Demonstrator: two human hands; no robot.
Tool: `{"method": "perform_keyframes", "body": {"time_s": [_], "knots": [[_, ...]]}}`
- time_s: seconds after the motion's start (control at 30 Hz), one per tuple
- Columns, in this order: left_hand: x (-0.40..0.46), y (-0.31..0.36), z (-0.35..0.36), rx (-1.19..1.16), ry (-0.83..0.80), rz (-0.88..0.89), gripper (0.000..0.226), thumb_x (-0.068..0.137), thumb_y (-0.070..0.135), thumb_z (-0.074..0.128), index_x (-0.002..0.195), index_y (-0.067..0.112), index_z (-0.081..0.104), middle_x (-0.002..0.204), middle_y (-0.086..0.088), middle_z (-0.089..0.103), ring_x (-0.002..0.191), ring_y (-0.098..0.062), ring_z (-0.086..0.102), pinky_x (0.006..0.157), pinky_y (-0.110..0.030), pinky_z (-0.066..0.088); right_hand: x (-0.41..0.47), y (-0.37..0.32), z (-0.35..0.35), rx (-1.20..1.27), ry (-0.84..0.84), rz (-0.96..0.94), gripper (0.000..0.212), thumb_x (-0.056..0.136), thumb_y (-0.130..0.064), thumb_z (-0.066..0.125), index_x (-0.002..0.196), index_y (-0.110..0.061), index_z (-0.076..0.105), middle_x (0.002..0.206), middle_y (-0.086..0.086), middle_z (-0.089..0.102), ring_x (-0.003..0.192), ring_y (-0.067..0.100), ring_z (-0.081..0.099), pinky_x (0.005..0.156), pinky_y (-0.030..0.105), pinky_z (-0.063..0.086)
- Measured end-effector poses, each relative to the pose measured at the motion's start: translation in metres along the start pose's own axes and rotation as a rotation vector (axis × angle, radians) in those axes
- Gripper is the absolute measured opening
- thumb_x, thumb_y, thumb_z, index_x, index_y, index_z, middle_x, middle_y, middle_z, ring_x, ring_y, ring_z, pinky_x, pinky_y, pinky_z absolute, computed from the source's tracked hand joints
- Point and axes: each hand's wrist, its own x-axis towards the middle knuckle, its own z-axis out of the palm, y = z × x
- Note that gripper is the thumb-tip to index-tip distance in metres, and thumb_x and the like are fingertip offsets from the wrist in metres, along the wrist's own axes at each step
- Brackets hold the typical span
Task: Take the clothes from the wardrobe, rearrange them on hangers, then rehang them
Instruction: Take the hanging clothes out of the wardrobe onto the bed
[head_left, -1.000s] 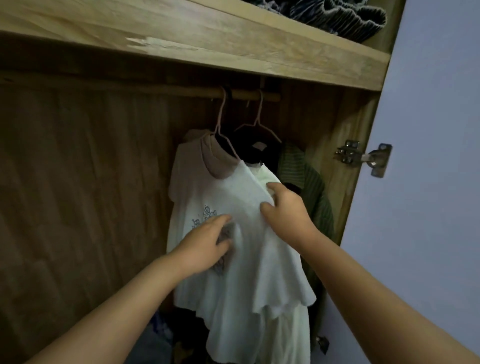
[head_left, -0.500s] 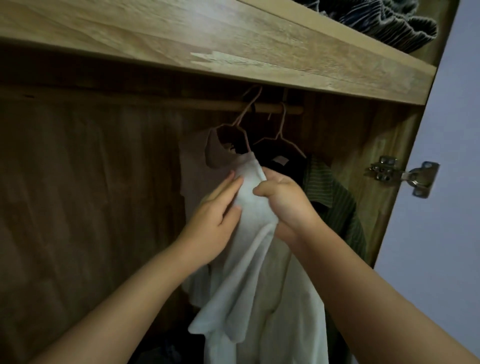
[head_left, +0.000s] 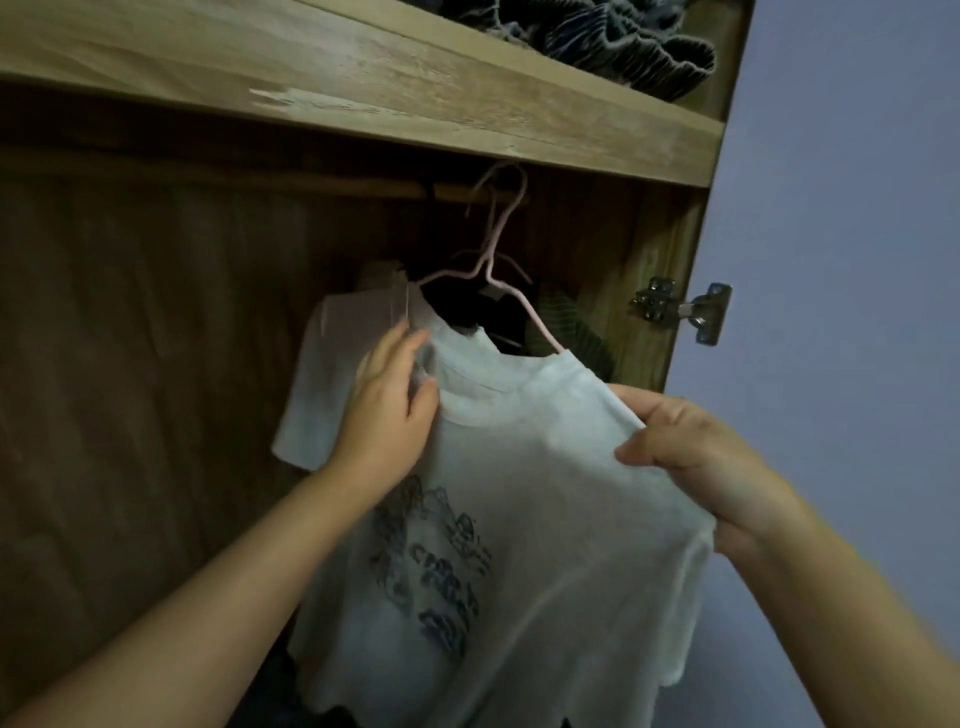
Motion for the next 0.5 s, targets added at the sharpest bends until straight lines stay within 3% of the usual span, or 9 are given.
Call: {"method": "perform_keyframes", "body": {"time_s": [0.13, 0.23, 0.3, 0.37, 0.5], "knots": [[-0.012, 0.020, 0.021, 0.096, 0.059, -0.077, 0.053, 0.097, 0.013, 0.040, 0.147, 0.014, 0.023, 0.157, -0.005, 0.011, 0.144, -0.021, 0.011, 0.114, -0.028, 0.007, -0.064, 0.002, -0.028, -0.048, -0.018, 0.083, 0.049, 0.071, 0.006, 0.046, 0.108, -0.013, 0.070, 0.106, 0.021, 0.069, 0.091, 0.034, 0.069, 0.069, 0.037, 0.057], [-0.029, 0.041, 0.040, 0.175, 0.014, -0.064, 0.039, 0.099, 0.015, 0.035, 0.137, 0.008, 0.043, 0.145, -0.012, 0.040, 0.136, -0.027, 0.032, 0.112, -0.040, 0.019, -0.115, 0.003, -0.048, -0.061, -0.025, 0.138, 0.050, 0.069, 0.005, 0.045, 0.110, -0.012, 0.069, 0.105, 0.020, 0.069, 0.089, 0.030, 0.069, 0.070, 0.033, 0.056], [-0.044, 0.057, 0.052, 0.223, -0.022, -0.007, 0.028, 0.098, 0.017, 0.037, 0.106, 0.003, 0.060, 0.109, -0.018, 0.063, 0.104, -0.035, 0.054, 0.091, -0.041, 0.035, -0.149, 0.004, -0.061, -0.074, -0.004, 0.159, 0.050, 0.068, 0.005, 0.045, 0.109, -0.012, 0.070, 0.101, 0.017, 0.071, 0.087, 0.026, 0.070, 0.070, 0.030, 0.055], [-0.062, 0.078, 0.062, 0.194, -0.042, 0.049, 0.027, 0.097, 0.016, 0.041, 0.080, 0.003, 0.057, 0.078, -0.018, 0.061, 0.075, -0.037, 0.054, 0.066, -0.036, 0.032, -0.183, 0.005, -0.074, -0.108, 0.038, 0.175, 0.049, 0.069, 0.005, 0.046, 0.108, -0.011, 0.070, 0.098, 0.016, 0.072, 0.085, 0.025, 0.070, 0.069, 0.028, 0.055], [-0.100, 0.118, 0.084, 0.135, -0.106, 0.105, 0.026, 0.095, 0.016, 0.047, 0.070, 0.009, 0.051, 0.060, -0.005, 0.050, 0.052, -0.018, 0.040, 0.051, -0.027, 0.023, -0.247, -0.003, -0.101, -0.310, 0.166, 0.202, 0.034, 0.077, 0.002, 0.054, 0.105, -0.011, 0.070, 0.093, 0.015, 0.072, 0.081, 0.021, 0.069, 0.068, 0.026, 0.055]]}}
